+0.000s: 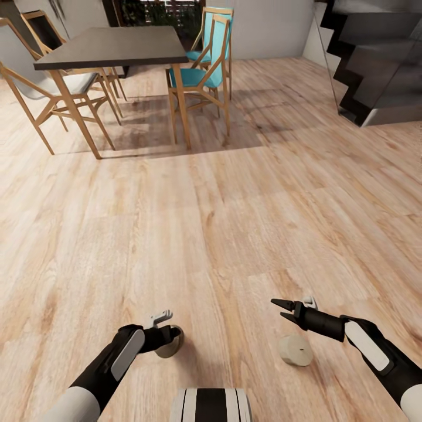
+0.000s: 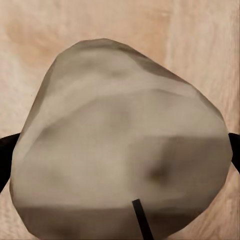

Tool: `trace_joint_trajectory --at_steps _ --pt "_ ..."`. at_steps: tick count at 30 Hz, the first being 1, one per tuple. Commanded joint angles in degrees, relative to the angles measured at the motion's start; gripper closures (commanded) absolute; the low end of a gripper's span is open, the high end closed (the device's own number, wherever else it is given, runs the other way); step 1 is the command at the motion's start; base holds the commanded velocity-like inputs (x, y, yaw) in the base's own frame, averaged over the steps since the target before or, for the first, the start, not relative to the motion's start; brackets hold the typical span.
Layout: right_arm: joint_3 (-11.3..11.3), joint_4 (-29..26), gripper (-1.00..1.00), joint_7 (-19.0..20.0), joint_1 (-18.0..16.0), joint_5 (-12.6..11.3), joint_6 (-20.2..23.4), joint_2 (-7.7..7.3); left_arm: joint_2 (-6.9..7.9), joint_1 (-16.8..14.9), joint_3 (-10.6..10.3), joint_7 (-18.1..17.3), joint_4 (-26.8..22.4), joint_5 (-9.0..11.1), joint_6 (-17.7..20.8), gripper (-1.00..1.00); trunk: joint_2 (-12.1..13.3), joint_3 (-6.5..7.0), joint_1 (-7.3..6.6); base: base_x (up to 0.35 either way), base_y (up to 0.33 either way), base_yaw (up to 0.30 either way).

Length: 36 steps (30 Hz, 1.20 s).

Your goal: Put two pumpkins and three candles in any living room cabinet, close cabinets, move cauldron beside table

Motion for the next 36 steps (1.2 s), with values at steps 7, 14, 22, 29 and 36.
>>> trace_joint_trajectory --at_steps 7,14,22,29,36 --pt "0.15 1.69 -1.0 -0.05 -0.03 -0.3 -0.1 0.01 2.29 0.14 0.67 0.56 -5.73 1.7 5.42 1.0 0.08 1.52 -0.19 0.0 0.0 0.0" --pt "0.13 1.89 -1.0 -0.15 -0.04 -0.28 -0.2 -0.05 3.73 0.32 3.64 0.57 -10.38 2.51 11.81 1.0 0.17 3.07 -0.37 0.0 0.0 0.0" --pt "0.06 0.33 -1.0 -5.57 -0.09 0.01 2.5 -0.89 5.57 1.96 6.97 0.74 -21.59 2.49 19.72 1.0 0.28 4.84 -0.57 0.0 0.0 0.0" --pt "-1.53 -15.14 -1.0 -26.63 0.02 -0.75 11.24 -1.17 5.62 2.6 8.03 0.83 -23.39 2.6 20.45 1.0 0.37 6.39 -0.75 0.0 0.0 0.0" --pt "-13.91 -26.02 -1.0 -41.63 0.54 -0.34 19.05 -0.65 5.57 2.62 8.06 0.92 -23.48 2.61 20.55 1.0 0.47 7.94 -0.93 0.0 0.0 0.0"
